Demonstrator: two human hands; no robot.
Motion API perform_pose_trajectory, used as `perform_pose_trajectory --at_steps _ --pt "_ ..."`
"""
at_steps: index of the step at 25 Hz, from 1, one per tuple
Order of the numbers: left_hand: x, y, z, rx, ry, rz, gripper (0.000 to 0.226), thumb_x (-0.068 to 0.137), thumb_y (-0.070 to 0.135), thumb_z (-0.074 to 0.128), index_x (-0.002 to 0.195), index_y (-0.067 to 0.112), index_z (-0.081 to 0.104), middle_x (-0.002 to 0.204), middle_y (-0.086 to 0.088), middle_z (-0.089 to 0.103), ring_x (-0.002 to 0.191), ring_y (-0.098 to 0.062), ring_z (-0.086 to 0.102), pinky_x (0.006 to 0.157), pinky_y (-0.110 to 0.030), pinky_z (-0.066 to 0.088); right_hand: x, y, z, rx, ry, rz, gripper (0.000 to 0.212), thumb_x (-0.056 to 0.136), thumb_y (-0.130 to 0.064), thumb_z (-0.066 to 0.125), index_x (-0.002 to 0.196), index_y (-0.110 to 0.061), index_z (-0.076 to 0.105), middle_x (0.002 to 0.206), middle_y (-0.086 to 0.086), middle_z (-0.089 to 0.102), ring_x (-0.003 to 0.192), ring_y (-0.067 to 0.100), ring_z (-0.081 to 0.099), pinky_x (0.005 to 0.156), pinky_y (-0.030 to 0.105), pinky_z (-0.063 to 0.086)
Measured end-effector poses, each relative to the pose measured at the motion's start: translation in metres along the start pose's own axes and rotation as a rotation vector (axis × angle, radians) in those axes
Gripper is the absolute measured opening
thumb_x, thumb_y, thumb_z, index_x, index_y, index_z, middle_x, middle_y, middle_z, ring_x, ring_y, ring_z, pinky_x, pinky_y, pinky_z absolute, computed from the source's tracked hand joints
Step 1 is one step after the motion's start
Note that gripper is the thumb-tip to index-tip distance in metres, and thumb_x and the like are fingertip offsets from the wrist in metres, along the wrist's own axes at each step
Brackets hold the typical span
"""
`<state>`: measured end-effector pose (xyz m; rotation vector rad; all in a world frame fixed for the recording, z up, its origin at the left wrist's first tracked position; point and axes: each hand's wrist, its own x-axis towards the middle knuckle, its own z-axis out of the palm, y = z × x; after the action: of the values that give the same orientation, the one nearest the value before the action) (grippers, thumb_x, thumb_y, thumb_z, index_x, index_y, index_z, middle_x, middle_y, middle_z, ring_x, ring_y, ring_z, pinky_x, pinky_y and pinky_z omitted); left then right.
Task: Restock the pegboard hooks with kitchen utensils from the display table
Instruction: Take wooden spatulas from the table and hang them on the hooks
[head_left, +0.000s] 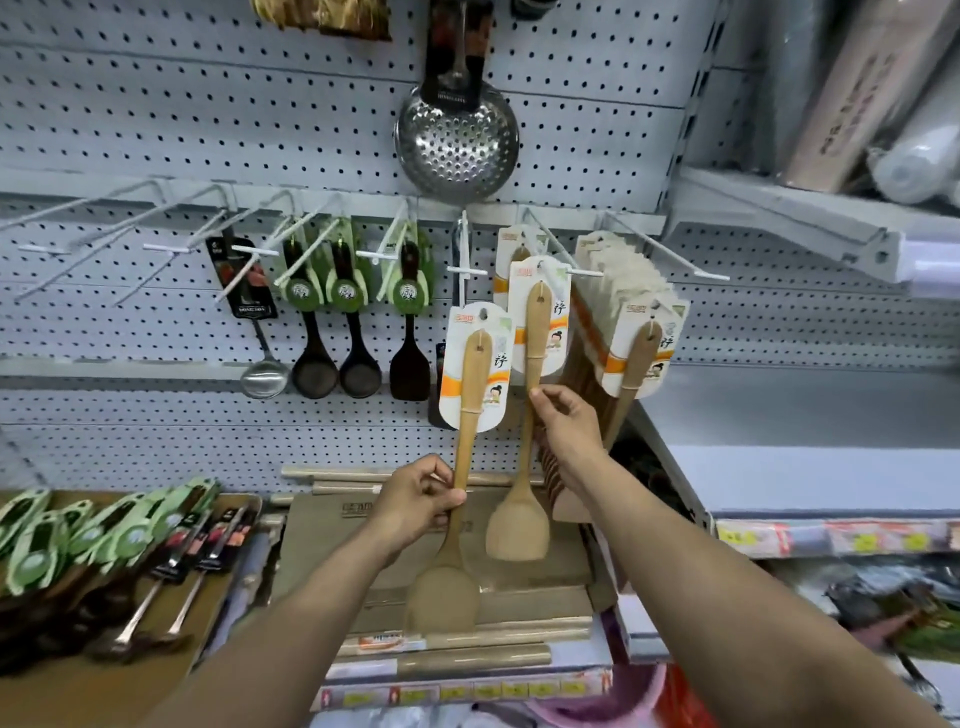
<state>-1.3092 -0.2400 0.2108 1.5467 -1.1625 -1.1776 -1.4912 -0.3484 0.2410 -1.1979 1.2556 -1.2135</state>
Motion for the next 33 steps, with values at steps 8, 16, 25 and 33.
perform_pose_trajectory --at_steps 8,16,25,33 --pt "0.049 -0.002 -0.010 0.069 0.028 0.009 0.019 0.084 0.007 0.072 0.077 0.013 0.056 0.071 -0.006 0.066 0.075 -0.020 0.066 0.073 -0.037 0.058 0.077 0.002 0.030 0.062 0.022 0.080 0.009 0.097 -0.021 0.062 0.103 -0.016 0.067 0.092 -0.001 0.069 0.082 0.014 0.067 0.072 0.026 0.057" --pt "0.061 0.004 -0.013 0.066 0.025 0.013 0.015 0.084 0.006 0.070 0.080 0.010 0.057 0.073 -0.007 0.068 0.082 -0.025 0.071 0.075 -0.037 0.060 0.110 0.001 0.037 0.017 0.021 0.079 0.009 0.096 -0.020 0.063 0.088 -0.022 0.066 0.088 0.001 0.069 0.082 0.020 0.065 0.077 0.034 0.056" --pt "0.015 0.006 0.000 0.060 0.030 0.047 0.022 0.083 0.006 0.072 0.072 0.017 0.056 0.065 -0.002 0.064 0.074 -0.022 0.068 0.076 -0.044 0.058 0.050 -0.018 0.020 0.061 -0.046 0.121 0.028 0.091 -0.045 0.065 0.106 -0.021 0.071 0.104 0.012 0.074 0.093 0.021 0.068 0.085 0.037 0.056" --pt "-0.035 0.018 0.030 -0.012 0.064 0.127 0.019 0.084 0.000 0.069 0.078 0.011 0.056 0.076 -0.015 0.063 0.075 -0.023 0.065 0.067 -0.030 0.057 -0.052 -0.063 0.001 0.310 -0.242 -0.040 0.022 0.087 -0.037 0.071 0.089 -0.016 0.073 0.089 0.007 0.074 0.078 0.019 0.067 0.075 0.037 0.053"
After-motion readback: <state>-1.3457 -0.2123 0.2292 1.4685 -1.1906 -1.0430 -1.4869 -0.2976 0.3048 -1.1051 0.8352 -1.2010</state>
